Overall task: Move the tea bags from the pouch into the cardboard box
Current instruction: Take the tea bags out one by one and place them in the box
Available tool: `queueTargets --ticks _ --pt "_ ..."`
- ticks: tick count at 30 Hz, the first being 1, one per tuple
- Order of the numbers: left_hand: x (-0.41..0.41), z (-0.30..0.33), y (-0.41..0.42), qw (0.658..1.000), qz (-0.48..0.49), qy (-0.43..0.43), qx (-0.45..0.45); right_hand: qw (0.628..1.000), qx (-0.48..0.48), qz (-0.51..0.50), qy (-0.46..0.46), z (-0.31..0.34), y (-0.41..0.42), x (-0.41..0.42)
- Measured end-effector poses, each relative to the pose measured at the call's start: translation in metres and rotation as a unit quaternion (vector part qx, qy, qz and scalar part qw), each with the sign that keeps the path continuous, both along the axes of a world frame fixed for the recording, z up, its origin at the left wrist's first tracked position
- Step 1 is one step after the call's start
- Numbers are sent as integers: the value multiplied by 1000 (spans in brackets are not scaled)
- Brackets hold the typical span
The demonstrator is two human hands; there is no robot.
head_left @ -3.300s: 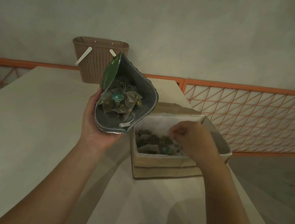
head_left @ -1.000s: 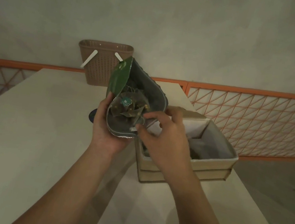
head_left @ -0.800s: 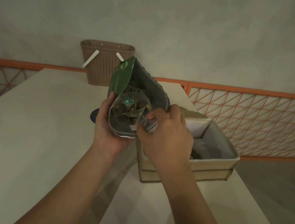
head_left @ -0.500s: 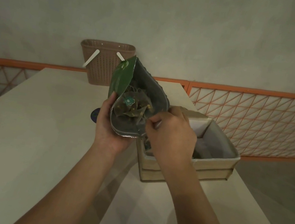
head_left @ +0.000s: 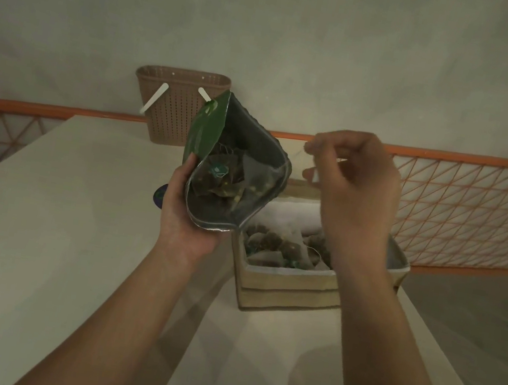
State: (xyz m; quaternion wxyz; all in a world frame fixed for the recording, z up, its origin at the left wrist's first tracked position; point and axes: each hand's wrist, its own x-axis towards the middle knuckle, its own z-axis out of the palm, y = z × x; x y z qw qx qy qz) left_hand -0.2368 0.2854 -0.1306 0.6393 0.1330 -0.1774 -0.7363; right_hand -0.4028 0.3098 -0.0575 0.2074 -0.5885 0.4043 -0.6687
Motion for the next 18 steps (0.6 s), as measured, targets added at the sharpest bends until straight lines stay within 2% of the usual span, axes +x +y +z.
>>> queueTargets --ticks 3,9,13,15,18 --pt "0 -2 -2 1000 -6 0 -6 998 10 30 -47 12 6 -14" --pt "-1 0 -4 1000 -20 18 -7 995 91 34 -20 7 -2 -35" --pt "-4 1 -2 1000 -9 18 1 982 177 67 -1 -16 -14 -40" --pt "-4 1 -2 1000 -4 16 1 968 229 76 72 -34 -20 -40" --pt "-3 0 -3 1000 2 5 1 930 242 32 275 -58 -29 -42"
